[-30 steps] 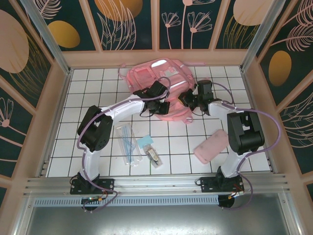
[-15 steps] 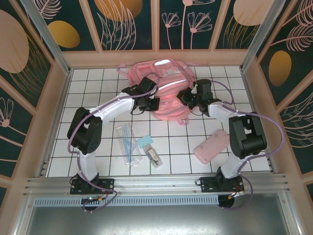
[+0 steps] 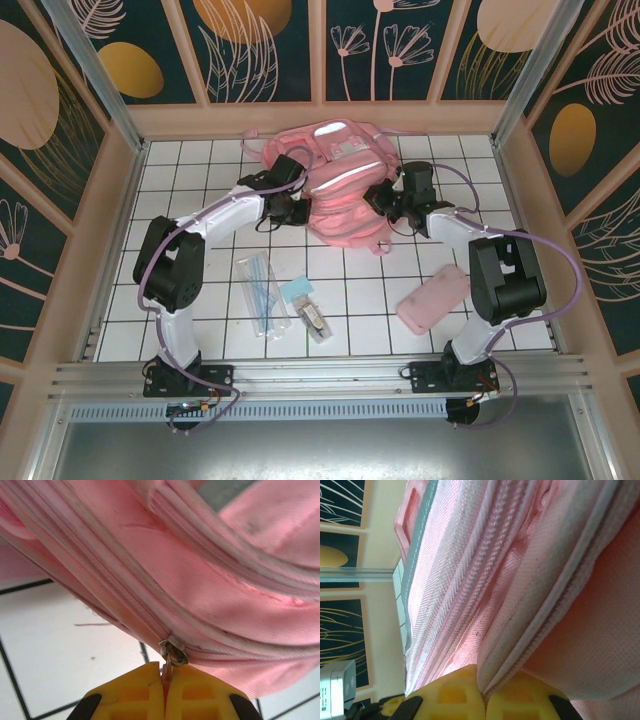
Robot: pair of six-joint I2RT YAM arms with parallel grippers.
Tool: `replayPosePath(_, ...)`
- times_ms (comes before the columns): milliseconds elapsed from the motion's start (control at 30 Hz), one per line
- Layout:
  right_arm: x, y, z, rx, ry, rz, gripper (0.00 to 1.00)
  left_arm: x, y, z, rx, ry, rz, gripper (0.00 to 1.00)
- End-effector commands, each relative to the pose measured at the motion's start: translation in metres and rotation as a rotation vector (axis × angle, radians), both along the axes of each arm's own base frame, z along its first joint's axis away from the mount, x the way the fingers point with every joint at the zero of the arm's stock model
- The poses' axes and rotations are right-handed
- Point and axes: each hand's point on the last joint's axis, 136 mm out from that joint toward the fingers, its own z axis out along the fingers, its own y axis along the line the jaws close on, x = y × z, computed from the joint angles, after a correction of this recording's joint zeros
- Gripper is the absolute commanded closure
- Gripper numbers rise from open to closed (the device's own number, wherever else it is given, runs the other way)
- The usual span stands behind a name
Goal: Pack the student bag
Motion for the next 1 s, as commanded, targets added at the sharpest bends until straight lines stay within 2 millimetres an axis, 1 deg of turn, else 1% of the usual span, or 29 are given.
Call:
replayPosePath(0, 0.021, -0.014, 0.041, -0.076, -0.169, -0.015, 1.00, 0.027, 0.072, -0.015, 0.222, -0.011, 0.127, 1.00)
replayPosePath(100, 0.019, -0.013, 0.043, -0.104, -0.190, 0.028, 1.00, 0.055, 0.094, -0.010, 0.257, -0.068, 0.157, 1.00)
replayPosePath(167, 0.017, -0.011, 0.044, -0.117, -0.208, 0.060, 1.00, 0.072, 0.105, -0.002, 0.265, -0.092, 0.176, 1.00)
replayPosePath(233, 0.016, -0.013, 0.042, -0.138, -0.212, 0.063, 1.00, 0.082, 0.105, 0.006, 0.240, -0.114, 0.166, 1.00)
replayPosePath(300, 0.017, -0.018, 0.043, -0.145, -0.218, 0.060, 1.00, 0.087, 0.107, 0.014, 0.259, -0.146, 0.151, 1.00)
replayPosePath(367, 0.018, -0.022, 0.045, -0.145, -0.226, 0.060, 1.00, 0.093, 0.118, 0.019, 0.317, -0.179, 0.160, 1.00)
replayPosePath(433, 0.017, -0.024, 0.049, -0.137, -0.237, 0.066, 1.00, 0.100, 0.132, 0.018, 0.353, -0.197, 0.171, 1.00)
replayPosePath(567, 0.016, -0.023, 0.055, -0.141, -0.255, 0.091, 1.00, 0.118, 0.160, 0.008, 0.345, -0.203, 0.220, 1.00)
replayPosePath(633, 0.014, -0.021, 0.056, -0.136, -0.260, 0.107, 1.00, 0.124, 0.163, 0.003, 0.334, -0.219, 0.214, 1.00)
replayPosePath(733, 0.013, -0.019, 0.054, -0.133, -0.257, 0.124, 1.00, 0.133, 0.156, 0.000, 0.321, -0.246, 0.176, 1.00)
replayPosePath(800, 0.013, -0.019, 0.053, -0.136, -0.256, 0.128, 1.00, 0.136, 0.156, 0.000, 0.321, -0.252, 0.174, 1.00)
replayPosePath(933, 0.015, -0.014, 0.053, -0.126, -0.259, 0.144, 1.00, 0.130, 0.150, 0.004, 0.278, -0.248, 0.168, 1.00)
replayPosePath(967, 0.016, -0.014, 0.054, -0.123, -0.258, 0.144, 1.00, 0.128, 0.151, 0.004, 0.276, -0.254, 0.174, 1.00)
